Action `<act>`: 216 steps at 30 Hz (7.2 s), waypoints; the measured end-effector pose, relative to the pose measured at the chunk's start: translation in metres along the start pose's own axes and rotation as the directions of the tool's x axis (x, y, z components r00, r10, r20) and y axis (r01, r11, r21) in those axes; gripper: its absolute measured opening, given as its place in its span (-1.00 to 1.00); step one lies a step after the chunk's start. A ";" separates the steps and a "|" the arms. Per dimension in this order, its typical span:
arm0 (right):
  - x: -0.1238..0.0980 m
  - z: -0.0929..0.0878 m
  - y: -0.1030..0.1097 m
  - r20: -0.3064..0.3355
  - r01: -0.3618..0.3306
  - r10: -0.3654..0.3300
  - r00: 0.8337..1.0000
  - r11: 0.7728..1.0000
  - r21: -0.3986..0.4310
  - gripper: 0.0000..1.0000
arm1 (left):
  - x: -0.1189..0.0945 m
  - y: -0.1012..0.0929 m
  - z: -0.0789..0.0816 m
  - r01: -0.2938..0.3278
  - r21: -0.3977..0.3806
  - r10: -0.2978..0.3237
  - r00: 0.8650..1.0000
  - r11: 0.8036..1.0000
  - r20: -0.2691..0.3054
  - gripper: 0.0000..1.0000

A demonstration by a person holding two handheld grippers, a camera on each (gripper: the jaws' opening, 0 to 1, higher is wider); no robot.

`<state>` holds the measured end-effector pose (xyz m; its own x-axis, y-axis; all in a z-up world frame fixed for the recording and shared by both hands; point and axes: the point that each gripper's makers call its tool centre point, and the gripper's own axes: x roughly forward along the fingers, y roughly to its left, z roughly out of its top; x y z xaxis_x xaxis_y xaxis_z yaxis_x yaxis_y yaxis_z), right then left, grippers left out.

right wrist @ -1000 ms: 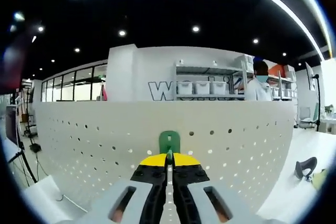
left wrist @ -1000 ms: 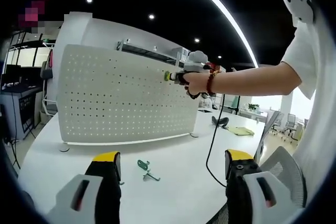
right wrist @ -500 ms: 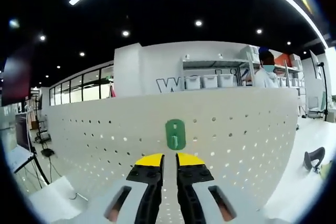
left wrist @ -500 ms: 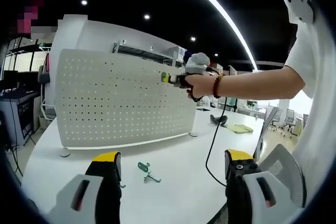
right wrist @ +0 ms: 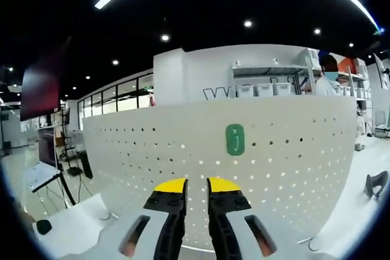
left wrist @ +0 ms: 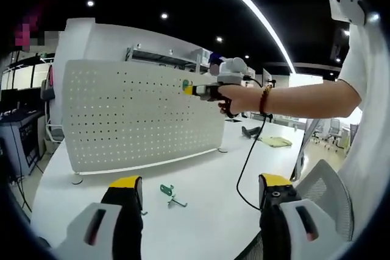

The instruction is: Insert the hook assembly into the mounting plate slot until the hook locks in place.

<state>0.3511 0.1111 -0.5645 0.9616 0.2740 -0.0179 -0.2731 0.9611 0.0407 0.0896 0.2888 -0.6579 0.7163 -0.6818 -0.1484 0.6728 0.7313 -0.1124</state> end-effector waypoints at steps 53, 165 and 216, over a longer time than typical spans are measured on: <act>-0.098 -0.069 0.047 -0.085 -0.231 0.234 0.968 0.972 0.045 -0.58 | 0.063 0.023 -0.057 0.040 0.023 -0.033 0.966 0.999 -0.255 0.27; -0.157 -0.146 0.044 -0.251 -0.096 0.148 0.956 0.973 0.208 -0.67 | 0.149 0.069 -0.153 0.133 0.199 -0.001 0.835 0.971 -0.551 -0.92; -0.164 -0.132 0.114 -0.165 -0.309 0.392 0.905 0.874 0.376 -0.61 | 0.102 0.016 -0.049 -0.010 -0.025 0.004 0.979 1.000 -0.203 -0.92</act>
<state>0.1585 0.1807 -0.6888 0.7588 0.6300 -0.1656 -0.5253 0.7421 0.4163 0.1647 0.2322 -0.7226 0.6666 -0.6605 -0.3456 0.6608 0.7381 -0.1360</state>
